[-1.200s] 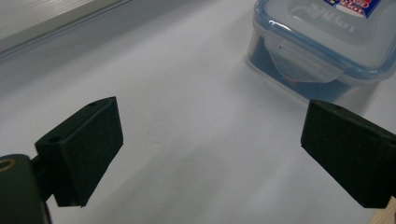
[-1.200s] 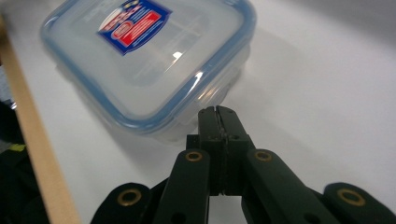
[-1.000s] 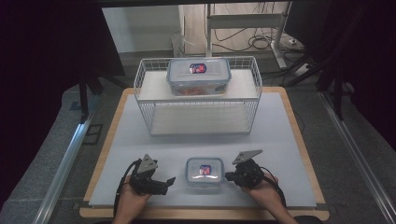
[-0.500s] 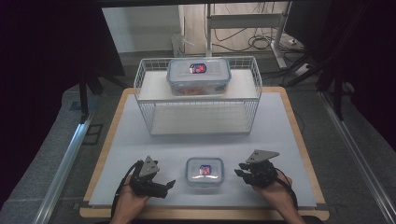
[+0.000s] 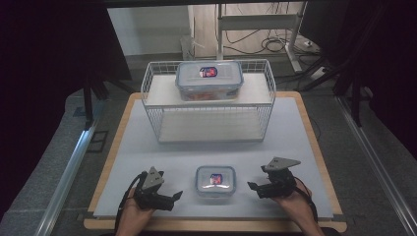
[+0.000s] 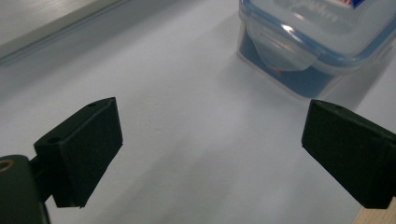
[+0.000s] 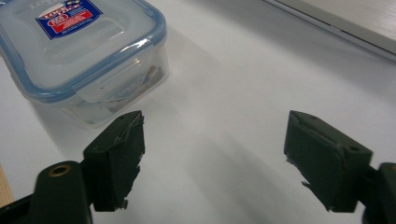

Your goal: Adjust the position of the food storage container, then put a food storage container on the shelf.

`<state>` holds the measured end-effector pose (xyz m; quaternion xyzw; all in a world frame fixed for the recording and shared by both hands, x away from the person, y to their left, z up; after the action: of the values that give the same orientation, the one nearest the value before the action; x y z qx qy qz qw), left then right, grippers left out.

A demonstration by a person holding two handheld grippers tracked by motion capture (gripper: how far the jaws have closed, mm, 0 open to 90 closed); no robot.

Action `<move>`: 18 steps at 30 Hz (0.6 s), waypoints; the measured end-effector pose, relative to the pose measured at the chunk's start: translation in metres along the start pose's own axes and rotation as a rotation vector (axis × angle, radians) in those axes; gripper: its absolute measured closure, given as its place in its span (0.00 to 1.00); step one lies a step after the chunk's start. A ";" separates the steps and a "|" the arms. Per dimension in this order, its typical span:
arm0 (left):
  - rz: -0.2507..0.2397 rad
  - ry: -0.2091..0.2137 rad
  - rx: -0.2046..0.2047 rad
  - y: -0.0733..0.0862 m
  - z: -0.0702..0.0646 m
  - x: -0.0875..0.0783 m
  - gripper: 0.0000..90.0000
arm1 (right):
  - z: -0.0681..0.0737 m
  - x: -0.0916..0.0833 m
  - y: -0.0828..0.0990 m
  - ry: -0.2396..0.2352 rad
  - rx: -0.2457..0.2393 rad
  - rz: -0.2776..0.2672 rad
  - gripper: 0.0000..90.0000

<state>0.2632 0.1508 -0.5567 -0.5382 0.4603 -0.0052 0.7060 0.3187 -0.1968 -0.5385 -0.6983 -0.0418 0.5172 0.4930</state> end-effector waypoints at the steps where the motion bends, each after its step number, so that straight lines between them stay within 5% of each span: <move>1: 0.006 -0.004 0.008 0.000 0.000 0.001 0.05 | -0.001 0.000 0.000 -0.001 0.002 0.000 0.21; 12: 0.024 0.016 -0.027 -0.001 -0.001 0.001 0.05 | -0.004 -0.001 -0.002 0.010 0.022 0.007 0.12; 18: 0.017 0.045 -0.046 -0.006 -0.005 0.000 0.05 | 0.001 -0.003 -0.005 -0.025 0.037 -0.005 0.09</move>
<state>0.2630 0.1443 -0.5525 -0.5500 0.4808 -0.0007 0.6829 0.3194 -0.1952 -0.5329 -0.6825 -0.0405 0.5254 0.5065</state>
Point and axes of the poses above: each handheld gripper's, and its own axes: x roughly forward along the jaws, y roughly out of its underside, z roughly to its left, the point moved 5 cm from there along x, roughly forward along the jaws
